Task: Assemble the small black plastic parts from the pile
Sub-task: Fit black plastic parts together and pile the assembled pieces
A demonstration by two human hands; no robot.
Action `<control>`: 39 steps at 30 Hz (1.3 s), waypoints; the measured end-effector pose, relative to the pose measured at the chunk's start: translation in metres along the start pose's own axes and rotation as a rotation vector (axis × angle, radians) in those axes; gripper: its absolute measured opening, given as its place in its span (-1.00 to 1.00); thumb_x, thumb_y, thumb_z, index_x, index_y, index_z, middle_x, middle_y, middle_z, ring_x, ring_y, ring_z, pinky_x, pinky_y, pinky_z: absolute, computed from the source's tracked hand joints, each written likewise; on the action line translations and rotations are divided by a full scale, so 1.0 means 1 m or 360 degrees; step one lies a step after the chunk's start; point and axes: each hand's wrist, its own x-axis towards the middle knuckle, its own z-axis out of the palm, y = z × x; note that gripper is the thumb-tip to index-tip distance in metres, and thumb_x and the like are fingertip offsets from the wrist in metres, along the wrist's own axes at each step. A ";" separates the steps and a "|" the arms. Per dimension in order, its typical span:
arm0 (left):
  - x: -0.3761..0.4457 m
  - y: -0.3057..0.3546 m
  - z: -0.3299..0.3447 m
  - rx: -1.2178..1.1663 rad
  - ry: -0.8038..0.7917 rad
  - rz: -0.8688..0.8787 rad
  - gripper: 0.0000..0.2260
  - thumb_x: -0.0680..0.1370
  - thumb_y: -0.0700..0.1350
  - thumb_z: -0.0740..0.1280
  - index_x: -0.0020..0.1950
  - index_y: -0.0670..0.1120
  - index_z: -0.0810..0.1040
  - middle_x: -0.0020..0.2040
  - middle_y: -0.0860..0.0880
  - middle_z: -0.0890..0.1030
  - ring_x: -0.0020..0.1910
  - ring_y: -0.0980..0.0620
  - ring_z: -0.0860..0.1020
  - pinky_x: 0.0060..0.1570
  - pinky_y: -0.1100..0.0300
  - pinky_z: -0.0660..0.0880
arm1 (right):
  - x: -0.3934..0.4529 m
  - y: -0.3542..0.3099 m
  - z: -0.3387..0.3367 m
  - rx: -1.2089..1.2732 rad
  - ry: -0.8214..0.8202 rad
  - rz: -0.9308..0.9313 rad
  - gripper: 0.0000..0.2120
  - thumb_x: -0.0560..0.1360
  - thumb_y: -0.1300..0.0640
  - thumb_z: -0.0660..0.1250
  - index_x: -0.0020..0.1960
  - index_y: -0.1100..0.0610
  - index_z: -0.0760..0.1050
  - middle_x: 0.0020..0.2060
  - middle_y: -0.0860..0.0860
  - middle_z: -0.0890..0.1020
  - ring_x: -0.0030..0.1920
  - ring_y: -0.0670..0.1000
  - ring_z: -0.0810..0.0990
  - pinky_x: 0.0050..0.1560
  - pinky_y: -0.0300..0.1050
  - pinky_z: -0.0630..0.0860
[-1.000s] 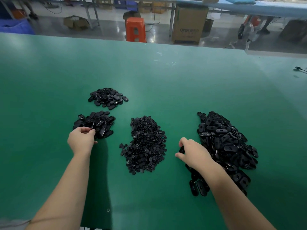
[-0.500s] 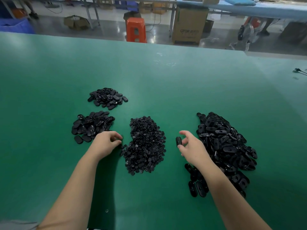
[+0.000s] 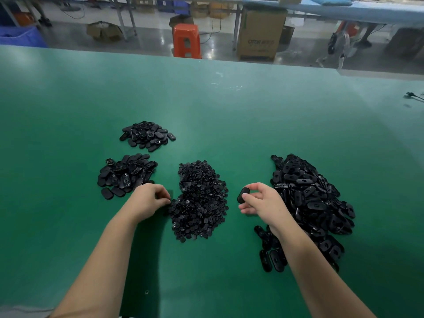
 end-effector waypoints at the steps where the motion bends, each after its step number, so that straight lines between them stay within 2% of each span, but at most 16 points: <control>1: 0.000 0.001 0.001 -0.0010 -0.0010 0.0007 -0.85 0.52 -0.09 0.51 -0.19 0.12 0.62 -0.18 0.16 0.64 -0.16 0.24 0.56 -0.25 0.41 0.36 | -0.001 -0.001 0.000 0.0021 -0.0004 0.0010 -0.83 0.60 0.31 0.34 0.18 0.23 0.49 -0.13 0.20 0.71 -0.26 0.04 0.72 -0.24 -0.17 0.65; 4: -0.002 0.004 0.003 -0.0154 -0.0003 0.0010 -0.89 0.52 -0.08 0.50 -0.18 0.07 0.65 -0.20 0.12 0.67 -0.19 0.17 0.60 -0.24 0.32 0.43 | -0.003 -0.003 0.001 0.0098 0.0012 0.0043 -0.89 0.61 0.29 0.32 0.13 0.24 0.49 -0.12 0.21 0.71 -0.19 0.11 0.75 -0.22 -0.14 0.68; 6: -0.003 0.010 0.005 -0.0285 0.0088 0.0018 -0.90 0.51 -0.09 0.51 -0.19 0.04 0.65 -0.24 0.08 0.68 -0.23 0.14 0.62 -0.23 0.25 0.46 | -0.003 -0.004 0.003 0.0138 0.0021 0.0055 -0.89 0.62 0.27 0.31 0.13 0.27 0.49 -0.09 0.23 0.71 -0.15 0.12 0.75 -0.19 -0.10 0.69; 9: -0.007 0.029 0.012 -0.0744 0.0193 0.0003 -0.91 0.51 -0.15 0.50 -0.17 -0.01 0.67 -0.32 0.05 0.66 -0.38 0.13 0.53 -0.30 0.26 0.47 | -0.003 -0.004 0.007 0.0164 0.0001 0.0073 -0.85 0.63 0.26 0.30 0.15 0.30 0.47 -0.02 0.22 0.71 -0.11 0.10 0.75 -0.14 -0.05 0.70; 11: -0.011 0.048 0.017 -0.1189 0.0143 0.0017 -0.92 0.53 -0.22 0.48 -0.07 -0.05 0.69 -0.35 0.02 0.58 -0.43 0.10 0.45 -0.40 0.26 0.43 | -0.005 -0.006 0.011 0.0207 -0.0009 0.0067 -0.83 0.63 0.26 0.30 0.18 0.32 0.45 0.02 0.21 0.70 -0.09 0.10 0.75 -0.13 -0.05 0.70; 13: -0.014 0.065 0.020 -0.1511 0.0087 0.0039 -0.85 0.53 -0.29 0.46 0.02 -0.08 0.71 -0.30 -0.06 0.55 -0.43 0.06 0.41 -0.42 0.26 0.42 | -0.007 -0.008 0.015 0.0246 -0.0001 0.0049 -0.80 0.63 0.25 0.31 0.21 0.31 0.44 0.05 0.22 0.69 -0.08 0.09 0.75 -0.12 -0.05 0.70; 18: -0.019 0.098 0.029 -0.1796 -0.0017 0.0042 -0.90 0.54 -0.32 0.43 -0.04 -0.16 0.71 -0.22 -0.16 0.66 -0.47 0.08 0.44 -0.45 0.26 0.45 | -0.013 -0.014 0.021 0.0322 -0.0021 -0.0040 -0.80 0.64 0.28 0.27 0.26 0.22 0.46 -0.02 0.25 0.69 -0.08 0.11 0.75 -0.11 -0.09 0.69; 24: -0.020 0.119 0.035 -0.1941 -0.0070 -0.0001 -0.96 0.57 -0.34 0.38 -0.02 -0.24 0.61 -0.15 -0.18 0.72 -0.52 0.09 0.49 -0.50 0.23 0.50 | -0.014 -0.018 0.024 0.0382 0.0066 -0.0070 -0.83 0.68 0.28 0.17 0.19 0.28 0.50 -0.02 0.20 0.71 -0.13 0.11 0.75 -0.20 -0.10 0.69; 27: -0.022 0.124 0.040 -0.1981 -0.0099 -0.0025 -0.94 0.54 -0.33 0.42 -0.08 -0.21 0.66 -0.33 -0.10 0.65 -0.51 0.09 0.49 -0.48 0.25 0.49 | -0.015 -0.019 0.028 0.0392 0.0097 -0.0093 -0.84 0.69 0.26 0.14 0.13 0.26 0.49 -0.06 0.21 0.71 -0.17 0.08 0.74 -0.25 -0.10 0.68; 31: -0.023 0.129 0.047 -0.1982 -0.0039 -0.0067 -0.87 0.52 -0.34 0.44 -0.17 -0.14 0.71 -0.44 -0.05 0.55 -0.52 0.10 0.45 -0.51 0.26 0.44 | -0.018 -0.020 0.032 0.0371 0.0118 -0.0161 -0.85 0.69 0.26 0.16 0.11 0.28 0.48 -0.08 0.18 0.71 -0.16 0.03 0.74 -0.28 -0.13 0.67; 35: -0.022 0.132 0.050 -0.1918 0.0031 -0.0059 -0.91 0.53 -0.33 0.43 -0.13 -0.18 0.68 -0.44 -0.04 0.57 -0.52 0.11 0.45 -0.51 0.26 0.43 | -0.020 -0.021 0.034 0.0413 0.0116 -0.0219 -0.87 0.68 0.27 0.18 0.10 0.30 0.47 -0.05 0.20 0.71 -0.09 0.09 0.75 -0.26 -0.09 0.69; 39: -0.023 0.134 0.051 -0.1921 0.0066 -0.0040 -0.96 0.56 -0.32 0.42 -0.07 -0.22 0.65 -0.41 -0.02 0.59 -0.50 0.11 0.47 -0.48 0.26 0.46 | -0.021 -0.020 0.035 0.0517 0.0131 -0.0249 -0.89 0.65 0.25 0.25 -0.01 0.27 0.50 -0.06 0.17 0.72 -0.09 0.10 0.74 -0.26 -0.08 0.68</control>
